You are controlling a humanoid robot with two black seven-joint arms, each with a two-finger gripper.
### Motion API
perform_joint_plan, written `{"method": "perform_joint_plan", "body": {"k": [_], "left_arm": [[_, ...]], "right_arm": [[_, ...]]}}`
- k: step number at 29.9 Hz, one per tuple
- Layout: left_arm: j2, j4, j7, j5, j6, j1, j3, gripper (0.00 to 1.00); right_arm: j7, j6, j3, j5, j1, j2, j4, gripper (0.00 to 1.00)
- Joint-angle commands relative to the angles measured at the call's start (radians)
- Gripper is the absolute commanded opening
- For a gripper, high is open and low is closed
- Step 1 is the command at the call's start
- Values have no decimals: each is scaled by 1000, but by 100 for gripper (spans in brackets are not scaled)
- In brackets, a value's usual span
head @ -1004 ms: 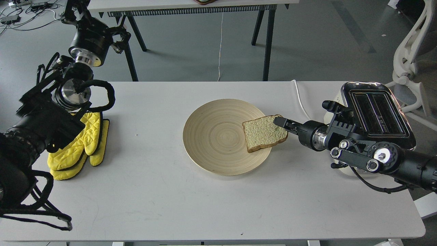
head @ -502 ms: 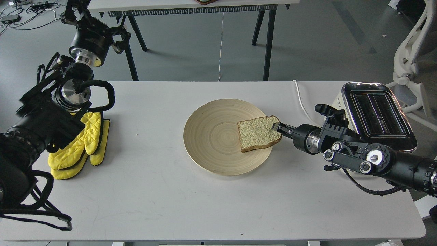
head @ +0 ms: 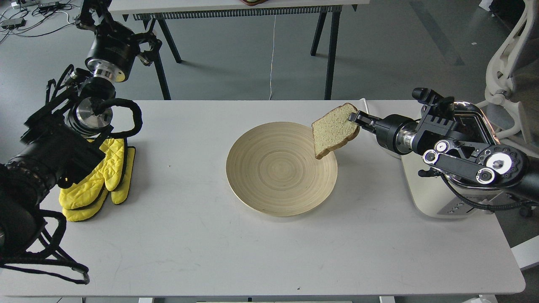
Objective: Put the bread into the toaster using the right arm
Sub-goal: 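Carry the bread slice with the right gripper above the toaster slot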
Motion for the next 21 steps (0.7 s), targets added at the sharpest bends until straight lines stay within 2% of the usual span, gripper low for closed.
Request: {"method": "perform_joint_plan", "body": {"k": [1,7,12,16,21], "left_arm": [[0,0,0,0,0,0,-1,100],[0,0,0,0,0,0,1,100],[-1,-1,0,0,0,0,1,100],[-1,0,0,0,0,0,1,100],[-1,0,0,0,0,0,1,100]], "right_arm": [[-11,13,-13,-2,108,-136,77,0],[-52,89,-112,-18,260,-358,178,0],[-71,137,-124,-139,274,-558,333,0],[-71,177,-124,-286,272,-699,387,0],[-61,186,-125,-372,255,-800,422,0]]}}
